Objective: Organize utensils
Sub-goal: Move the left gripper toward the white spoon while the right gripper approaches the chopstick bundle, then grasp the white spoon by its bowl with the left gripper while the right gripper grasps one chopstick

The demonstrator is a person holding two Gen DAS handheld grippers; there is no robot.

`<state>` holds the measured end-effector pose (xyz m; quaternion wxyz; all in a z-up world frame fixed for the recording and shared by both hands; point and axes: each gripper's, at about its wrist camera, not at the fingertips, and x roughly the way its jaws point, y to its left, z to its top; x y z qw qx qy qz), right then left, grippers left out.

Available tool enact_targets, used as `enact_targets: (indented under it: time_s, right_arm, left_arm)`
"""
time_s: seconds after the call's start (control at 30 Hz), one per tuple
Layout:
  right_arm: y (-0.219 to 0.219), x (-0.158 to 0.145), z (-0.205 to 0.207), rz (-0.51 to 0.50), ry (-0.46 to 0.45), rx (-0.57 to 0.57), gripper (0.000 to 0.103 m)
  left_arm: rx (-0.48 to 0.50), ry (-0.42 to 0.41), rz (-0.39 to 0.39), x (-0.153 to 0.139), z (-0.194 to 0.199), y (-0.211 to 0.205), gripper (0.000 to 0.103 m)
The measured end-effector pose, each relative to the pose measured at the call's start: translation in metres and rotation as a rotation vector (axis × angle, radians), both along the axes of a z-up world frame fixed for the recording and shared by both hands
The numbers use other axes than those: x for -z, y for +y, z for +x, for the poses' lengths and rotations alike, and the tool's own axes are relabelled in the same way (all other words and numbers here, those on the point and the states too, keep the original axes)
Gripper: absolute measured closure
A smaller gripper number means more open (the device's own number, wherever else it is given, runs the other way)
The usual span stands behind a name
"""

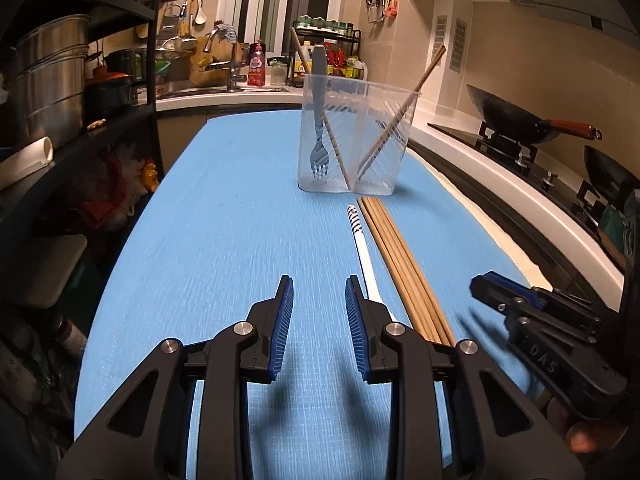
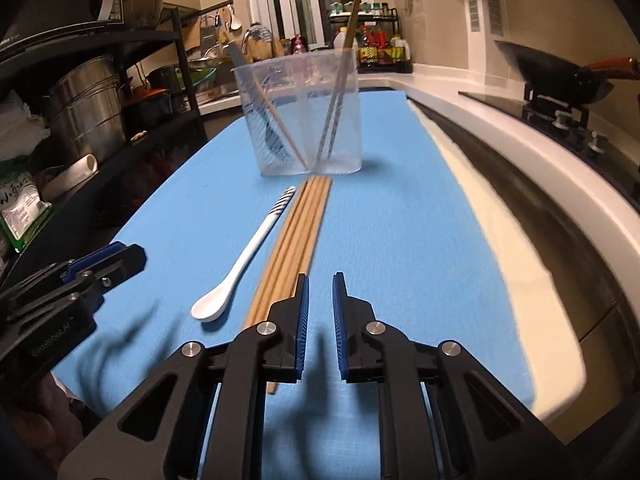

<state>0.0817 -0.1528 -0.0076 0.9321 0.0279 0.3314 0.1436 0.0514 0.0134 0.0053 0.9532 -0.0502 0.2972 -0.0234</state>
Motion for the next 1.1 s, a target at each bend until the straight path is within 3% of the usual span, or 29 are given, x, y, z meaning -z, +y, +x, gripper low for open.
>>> enact_targets:
  time_s: [0.37, 0.67, 0.73, 1.0, 1.1]
  right_arm:
    - [0.015, 0.017, 0.003, -0.040, 0.043, -0.031, 0.089]
    - [0.020, 0.018, -0.003, -0.109, 0.045, -0.019, 0.090]
    - [0.016, 0.017, -0.004, -0.105, 0.053, 0.002, 0.097]
    - [-0.006, 0.016, -0.002, -0.106, 0.081, 0.109, 0.097]
    - [-0.005, 0.015, -0.003, -0.116, 0.080, 0.108, 0.097]
  left_arm:
    - [0.014, 0.014, -0.039, 0.007, 0.003, 0.000, 0.076]
    - [0.050, 0.043, -0.162, 0.017, 0.012, -0.008, 0.076]
    - [0.050, 0.053, -0.162, 0.022, 0.016, -0.013, 0.076]
    - [0.025, 0.127, -0.197, 0.041, 0.030, -0.020, 0.076]
    - [0.034, 0.115, -0.151, 0.041, 0.030, -0.030, 0.076]
